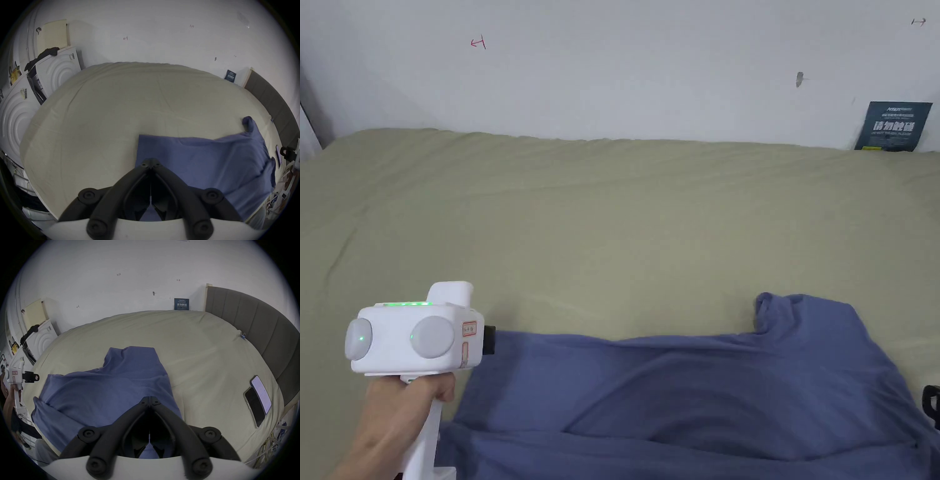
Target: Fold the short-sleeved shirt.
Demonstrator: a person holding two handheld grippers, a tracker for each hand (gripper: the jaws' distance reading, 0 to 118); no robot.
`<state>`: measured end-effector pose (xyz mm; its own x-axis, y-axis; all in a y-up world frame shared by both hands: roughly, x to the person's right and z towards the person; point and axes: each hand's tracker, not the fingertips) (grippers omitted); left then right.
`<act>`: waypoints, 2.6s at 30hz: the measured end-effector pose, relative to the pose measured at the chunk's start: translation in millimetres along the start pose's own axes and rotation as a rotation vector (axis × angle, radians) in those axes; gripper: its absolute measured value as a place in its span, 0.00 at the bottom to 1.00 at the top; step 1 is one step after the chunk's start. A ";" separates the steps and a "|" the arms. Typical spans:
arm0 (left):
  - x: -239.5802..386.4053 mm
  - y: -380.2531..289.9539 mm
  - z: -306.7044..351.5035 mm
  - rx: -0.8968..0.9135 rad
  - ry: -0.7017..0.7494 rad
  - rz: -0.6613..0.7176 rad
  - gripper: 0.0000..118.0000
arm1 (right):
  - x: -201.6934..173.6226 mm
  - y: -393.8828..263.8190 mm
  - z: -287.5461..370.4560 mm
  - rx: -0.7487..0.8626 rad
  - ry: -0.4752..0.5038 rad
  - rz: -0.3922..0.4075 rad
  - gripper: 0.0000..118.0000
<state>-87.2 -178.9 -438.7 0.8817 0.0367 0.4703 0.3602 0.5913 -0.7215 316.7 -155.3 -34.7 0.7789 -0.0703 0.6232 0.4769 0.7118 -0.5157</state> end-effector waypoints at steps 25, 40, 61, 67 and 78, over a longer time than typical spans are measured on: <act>5.1 19.7 -67.0 -0.117 0.025 0.031 0.00 | 57.6 38.3 -66.0 -0.124 -0.021 -0.014 0.43; 6.9 18.8 -71.7 -0.118 0.024 -0.025 0.00 | 44.2 63.2 -170.5 -0.371 -0.044 0.140 0.80; -26.2 -24.7 61.6 0.021 -0.072 0.015 0.00 | 53.1 55.4 -7.7 -0.151 0.123 0.071 0.02; -35.6 -60.3 107.1 0.053 -0.087 0.004 0.00 | 55.2 16.2 44.0 -0.106 0.146 0.057 0.02; -47.7 -126.8 154.7 0.081 -0.119 -0.020 0.00 | 58.7 -73.3 102.0 -0.098 0.115 0.062 0.02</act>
<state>-222.0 -131.0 -291.1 0.8308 0.1165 0.5442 0.3471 0.6558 -0.6704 285.9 -140.4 99.7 0.8471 -0.1117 0.5195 0.4592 0.6458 -0.6100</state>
